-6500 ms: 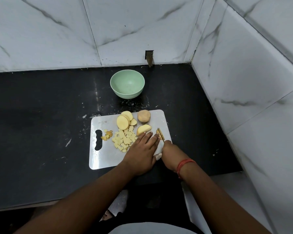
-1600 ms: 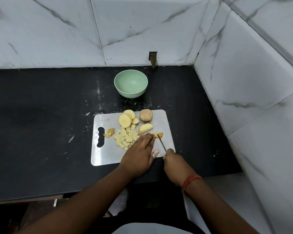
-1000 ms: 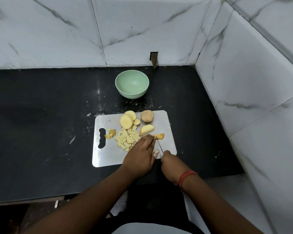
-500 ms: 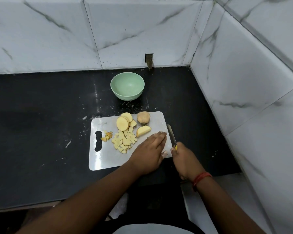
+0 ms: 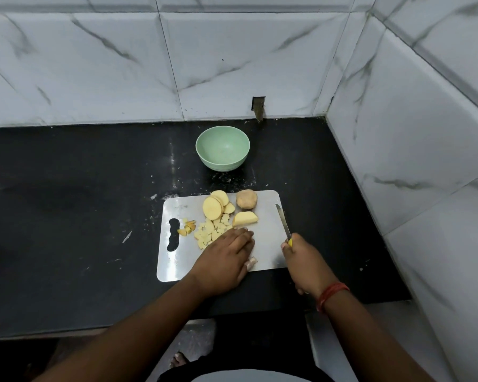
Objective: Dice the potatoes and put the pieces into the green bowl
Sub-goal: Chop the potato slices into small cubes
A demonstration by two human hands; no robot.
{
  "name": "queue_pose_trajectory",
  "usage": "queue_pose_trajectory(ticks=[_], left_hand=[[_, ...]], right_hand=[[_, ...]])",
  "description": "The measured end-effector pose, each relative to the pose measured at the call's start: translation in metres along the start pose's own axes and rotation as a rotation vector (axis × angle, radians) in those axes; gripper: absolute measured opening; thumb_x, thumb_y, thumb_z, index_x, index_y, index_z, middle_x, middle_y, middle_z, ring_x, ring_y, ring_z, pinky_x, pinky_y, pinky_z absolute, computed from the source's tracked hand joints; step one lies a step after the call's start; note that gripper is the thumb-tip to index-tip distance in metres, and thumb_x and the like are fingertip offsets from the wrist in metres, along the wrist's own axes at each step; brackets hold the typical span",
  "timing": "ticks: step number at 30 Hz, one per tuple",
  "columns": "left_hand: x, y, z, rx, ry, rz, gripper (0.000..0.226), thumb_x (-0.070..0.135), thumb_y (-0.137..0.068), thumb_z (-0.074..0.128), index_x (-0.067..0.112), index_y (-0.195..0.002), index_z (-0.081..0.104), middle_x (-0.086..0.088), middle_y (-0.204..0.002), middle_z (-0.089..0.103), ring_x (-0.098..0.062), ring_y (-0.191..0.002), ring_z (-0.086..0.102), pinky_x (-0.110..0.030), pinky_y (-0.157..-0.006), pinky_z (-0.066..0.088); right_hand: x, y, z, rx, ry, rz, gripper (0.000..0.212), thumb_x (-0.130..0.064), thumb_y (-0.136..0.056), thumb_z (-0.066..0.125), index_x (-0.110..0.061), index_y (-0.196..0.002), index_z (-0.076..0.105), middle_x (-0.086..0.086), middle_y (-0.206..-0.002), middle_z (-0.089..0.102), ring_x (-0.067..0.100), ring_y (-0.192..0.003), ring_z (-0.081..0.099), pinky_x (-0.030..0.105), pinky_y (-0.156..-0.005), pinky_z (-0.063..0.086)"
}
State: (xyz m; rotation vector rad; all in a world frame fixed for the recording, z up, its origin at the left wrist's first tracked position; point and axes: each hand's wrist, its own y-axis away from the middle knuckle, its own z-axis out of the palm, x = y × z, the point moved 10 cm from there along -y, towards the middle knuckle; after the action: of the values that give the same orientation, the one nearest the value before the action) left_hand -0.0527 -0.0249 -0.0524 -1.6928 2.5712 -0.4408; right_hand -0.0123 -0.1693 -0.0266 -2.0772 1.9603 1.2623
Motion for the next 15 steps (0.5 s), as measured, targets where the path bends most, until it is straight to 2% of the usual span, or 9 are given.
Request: queue_pose_trajectory(ticks=[4, 7, 10, 13, 15], left_hand=[[-0.023, -0.032, -0.024, 0.097, -0.036, -0.122, 0.047, 0.035, -0.102, 0.045, 0.005, -0.135, 0.059, -0.015, -0.138, 0.056, -0.033, -0.128, 0.050, -0.046, -0.113, 0.039], [-0.036, -0.053, -0.019, -0.031, -0.233, -0.115, 0.052, 0.026, -0.093, 0.034, 0.006, -0.135, 0.058, -0.012, -0.125, 0.061, -0.032, -0.109, 0.058, -0.045, -0.101, 0.046], [-0.044, -0.064, -0.018, -0.109, -0.375, -0.091, 0.037, 0.018, -0.090, 0.051, 0.010, -0.126, 0.061, -0.008, -0.109, 0.061, -0.029, -0.092, 0.058, -0.043, -0.083, 0.046], [-0.045, -0.069, -0.013, -0.163, -0.413, -0.071, 0.029, 0.018, -0.089, 0.056, 0.011, -0.117, 0.062, -0.008, -0.107, 0.062, -0.028, -0.092, 0.057, -0.042, -0.081, 0.044], [-0.046, -0.069, -0.006, -0.202, -0.397, -0.077, 0.030, 0.018, -0.092, 0.053, 0.011, -0.120, 0.059, -0.009, -0.113, 0.061, -0.029, -0.097, 0.057, -0.042, -0.084, 0.043]], right_hand=[[-0.007, -0.004, -0.003, 0.010, -0.037, -0.032, 0.023, -0.033, -0.104, 0.033, -0.016, -0.092, 0.041, 0.012, -0.089, 0.055, 0.023, -0.053, 0.054, 0.023, -0.036, 0.041], [-0.011, -0.003, -0.001, 0.002, -0.039, -0.042, 0.023, -0.033, -0.104, 0.033, -0.018, -0.087, 0.039, 0.011, -0.088, 0.055, 0.022, -0.051, 0.053, 0.022, -0.035, 0.040], [-0.013, -0.002, -0.001, -0.002, -0.037, -0.052, 0.023, -0.033, -0.104, 0.033, -0.018, -0.087, 0.039, 0.010, -0.087, 0.055, 0.022, -0.049, 0.054, 0.023, -0.036, 0.041], [-0.013, -0.002, -0.004, 0.009, -0.034, -0.059, 0.023, -0.033, -0.104, 0.033, -0.018, -0.088, 0.039, 0.010, -0.087, 0.055, 0.023, -0.049, 0.054, 0.024, -0.036, 0.041], [-0.012, -0.001, -0.006, 0.012, -0.032, -0.064, 0.024, -0.033, -0.104, 0.033, -0.019, -0.086, 0.038, 0.010, -0.085, 0.055, 0.022, -0.048, 0.053, 0.023, -0.036, 0.040]])
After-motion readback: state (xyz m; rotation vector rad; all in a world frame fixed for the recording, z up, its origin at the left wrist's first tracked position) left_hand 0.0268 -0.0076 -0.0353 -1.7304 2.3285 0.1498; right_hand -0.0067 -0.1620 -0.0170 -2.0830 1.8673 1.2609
